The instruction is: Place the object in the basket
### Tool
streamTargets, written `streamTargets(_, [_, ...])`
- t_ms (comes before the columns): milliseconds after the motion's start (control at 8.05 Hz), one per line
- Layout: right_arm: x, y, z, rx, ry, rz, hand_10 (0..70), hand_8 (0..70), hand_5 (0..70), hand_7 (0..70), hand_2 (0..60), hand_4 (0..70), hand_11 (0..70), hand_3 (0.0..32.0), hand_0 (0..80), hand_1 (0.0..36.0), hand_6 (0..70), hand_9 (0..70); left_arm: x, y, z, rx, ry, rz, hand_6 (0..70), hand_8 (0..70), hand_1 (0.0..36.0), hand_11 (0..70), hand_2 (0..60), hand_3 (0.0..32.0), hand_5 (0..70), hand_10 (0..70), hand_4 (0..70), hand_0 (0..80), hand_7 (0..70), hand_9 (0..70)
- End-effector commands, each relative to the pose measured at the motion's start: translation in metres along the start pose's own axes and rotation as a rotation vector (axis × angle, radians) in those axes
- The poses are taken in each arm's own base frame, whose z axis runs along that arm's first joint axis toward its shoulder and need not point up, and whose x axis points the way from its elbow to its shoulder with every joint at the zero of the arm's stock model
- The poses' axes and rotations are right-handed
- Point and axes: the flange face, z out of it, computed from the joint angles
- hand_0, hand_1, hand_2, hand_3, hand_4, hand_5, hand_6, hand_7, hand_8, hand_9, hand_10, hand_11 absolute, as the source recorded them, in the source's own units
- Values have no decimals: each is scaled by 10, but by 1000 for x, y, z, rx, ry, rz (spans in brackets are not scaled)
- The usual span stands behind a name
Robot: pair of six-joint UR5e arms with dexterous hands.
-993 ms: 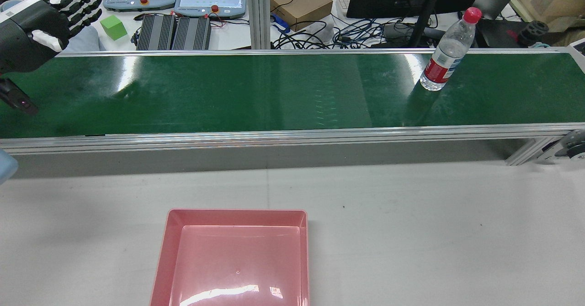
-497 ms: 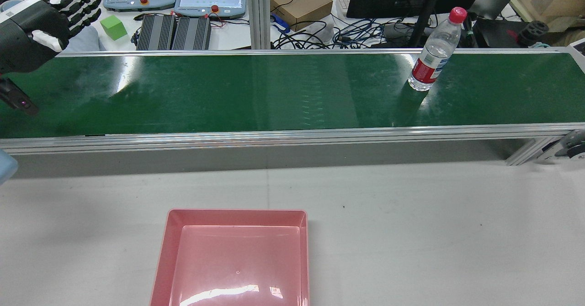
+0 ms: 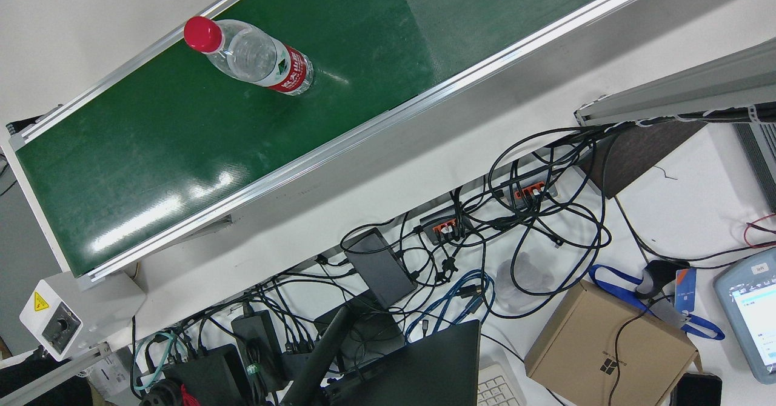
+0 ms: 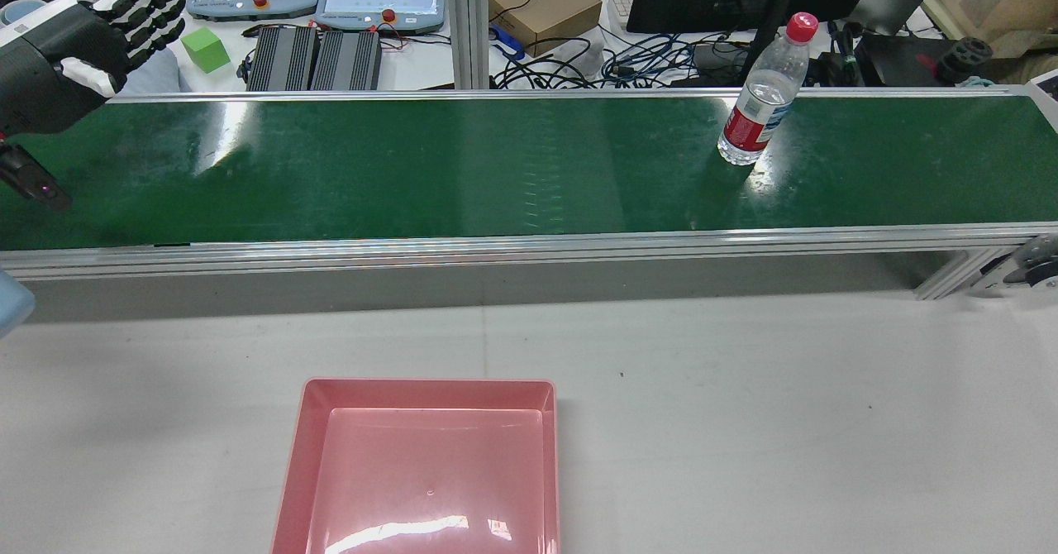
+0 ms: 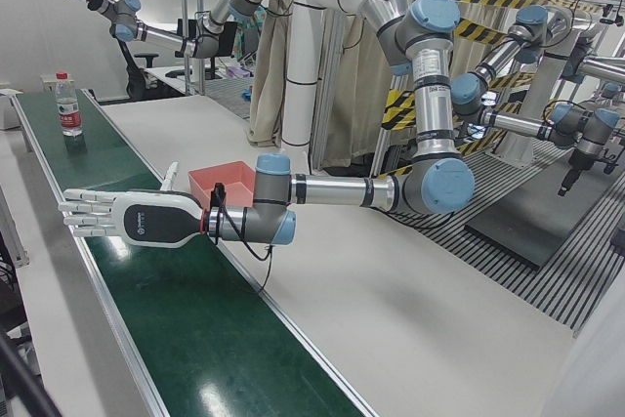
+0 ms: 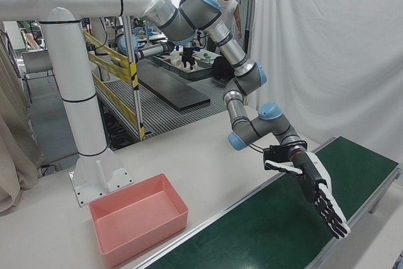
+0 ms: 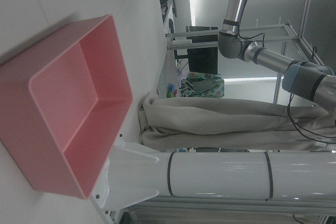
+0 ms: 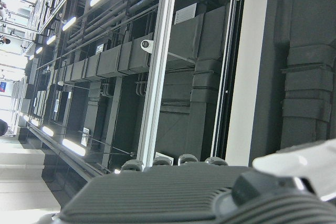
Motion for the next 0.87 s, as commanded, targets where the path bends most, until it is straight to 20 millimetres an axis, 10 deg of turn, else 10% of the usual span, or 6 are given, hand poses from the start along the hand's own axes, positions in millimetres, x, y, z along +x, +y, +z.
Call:
streamTargets(0, [0, 0, 0, 0, -1, 0, 0, 0, 0, 0, 0, 0, 0, 0, 0, 0, 0, 0, -1, -4, -2, 10, -2, 0, 0, 0, 7, 13, 0, 22, 47, 1, 0, 490, 0, 0])
streamTargets(745, [0, 0, 0, 0, 1, 0, 0, 0, 0, 0, 0, 0, 0, 0, 0, 0, 0, 0, -1, -11, -9, 34, -5, 1, 0, 0, 8, 27, 0, 22, 48, 12, 1, 499, 0, 0])
